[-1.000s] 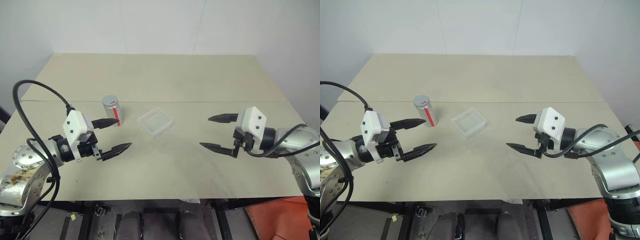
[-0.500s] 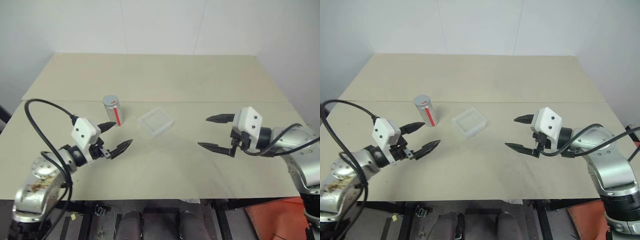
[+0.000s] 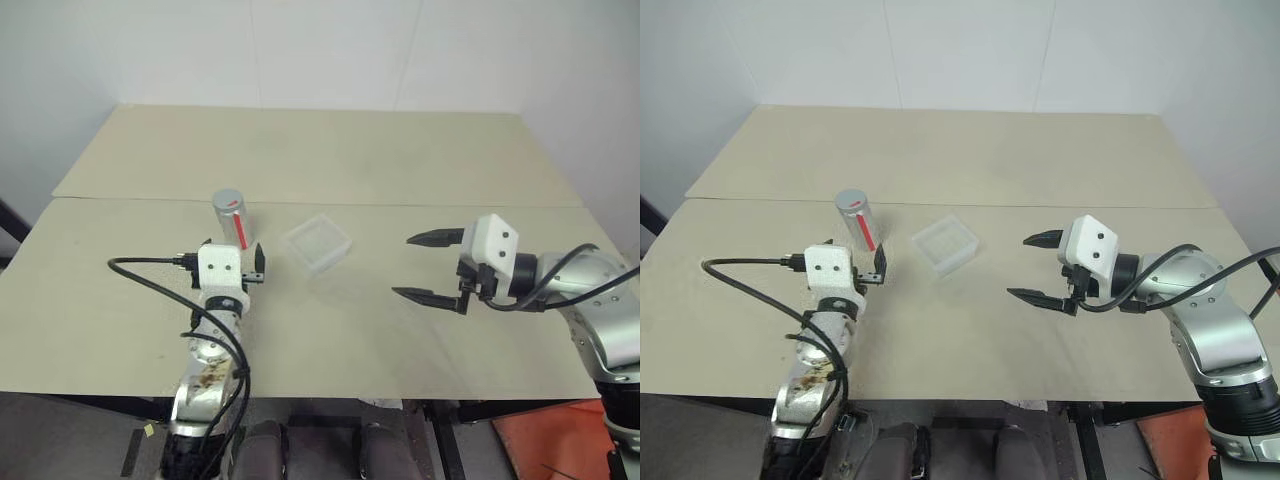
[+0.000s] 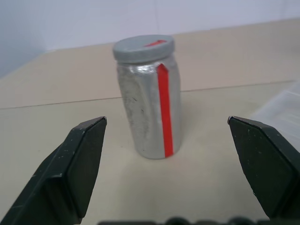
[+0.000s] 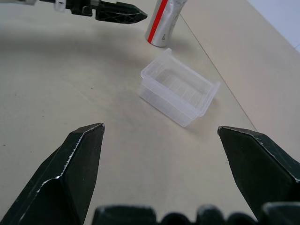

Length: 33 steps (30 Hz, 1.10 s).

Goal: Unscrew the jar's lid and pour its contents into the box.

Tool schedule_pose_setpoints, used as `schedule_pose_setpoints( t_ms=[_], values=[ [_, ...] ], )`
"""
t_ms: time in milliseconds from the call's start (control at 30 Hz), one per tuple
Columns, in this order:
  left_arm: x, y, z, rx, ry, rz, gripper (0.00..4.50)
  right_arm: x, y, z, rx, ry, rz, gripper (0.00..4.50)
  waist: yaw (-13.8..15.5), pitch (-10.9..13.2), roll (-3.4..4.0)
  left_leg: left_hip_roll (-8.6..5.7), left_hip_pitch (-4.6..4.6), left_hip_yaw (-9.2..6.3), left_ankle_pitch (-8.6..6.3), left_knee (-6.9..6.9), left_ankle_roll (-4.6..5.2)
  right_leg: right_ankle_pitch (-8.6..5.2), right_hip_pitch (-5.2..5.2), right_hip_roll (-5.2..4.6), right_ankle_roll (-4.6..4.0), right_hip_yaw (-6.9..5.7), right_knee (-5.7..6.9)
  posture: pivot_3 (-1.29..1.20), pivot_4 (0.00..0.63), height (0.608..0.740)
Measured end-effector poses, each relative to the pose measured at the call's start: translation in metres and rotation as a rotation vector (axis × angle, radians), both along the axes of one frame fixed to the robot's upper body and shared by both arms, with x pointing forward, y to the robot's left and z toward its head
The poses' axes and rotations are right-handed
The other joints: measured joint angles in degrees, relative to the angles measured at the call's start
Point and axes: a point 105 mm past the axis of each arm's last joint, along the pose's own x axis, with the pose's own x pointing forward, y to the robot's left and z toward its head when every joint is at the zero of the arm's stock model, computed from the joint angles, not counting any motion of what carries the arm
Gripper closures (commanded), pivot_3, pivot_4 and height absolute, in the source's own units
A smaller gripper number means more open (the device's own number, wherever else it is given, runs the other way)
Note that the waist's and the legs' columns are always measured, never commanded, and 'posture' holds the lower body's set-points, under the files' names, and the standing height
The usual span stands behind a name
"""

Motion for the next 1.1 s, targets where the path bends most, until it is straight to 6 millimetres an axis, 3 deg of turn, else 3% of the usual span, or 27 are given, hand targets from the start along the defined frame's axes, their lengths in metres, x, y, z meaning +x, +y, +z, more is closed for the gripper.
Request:
schedule_pose_setpoints(
  t_ms=[200,633,1100],
  values=[
    [0.016,0.005,0.000,-0.021,-0.004,0.090,0.02,0.000,0.000,0.001,-0.001,-0.003,0.000,0.00,0.0,0.0,-0.01,-0.02,-0.03,-0.02,0.00,-0.01,0.00,0.00,-0.02,0.00,0.01,-0.01,-0.01,0.00,0.150,0.740],
    [0.054,-0.013,0.006,-0.038,-0.008,0.108,0.02,-0.003,0.001,0.009,0.016,-0.034,0.005,0.00,0.1,0.0,-0.02,-0.07,-0.05,-0.07,0.00,0.01,0.00,0.01,0.00,-0.01,0.03,-0.04,-0.02,0.00,0.150,0.740],
    [0.068,-0.013,-0.003,-0.091,0.029,0.199,0.02,-0.009,0.003,0.011,0.026,-0.040,0.016,0.00,0.1,0.0,-0.04,-0.08,-0.06,-0.06,0.00,0.01,0.00,0.02,0.00,-0.01,0.04,-0.05,-0.03,0.00,0.150,0.740]
  ],
)
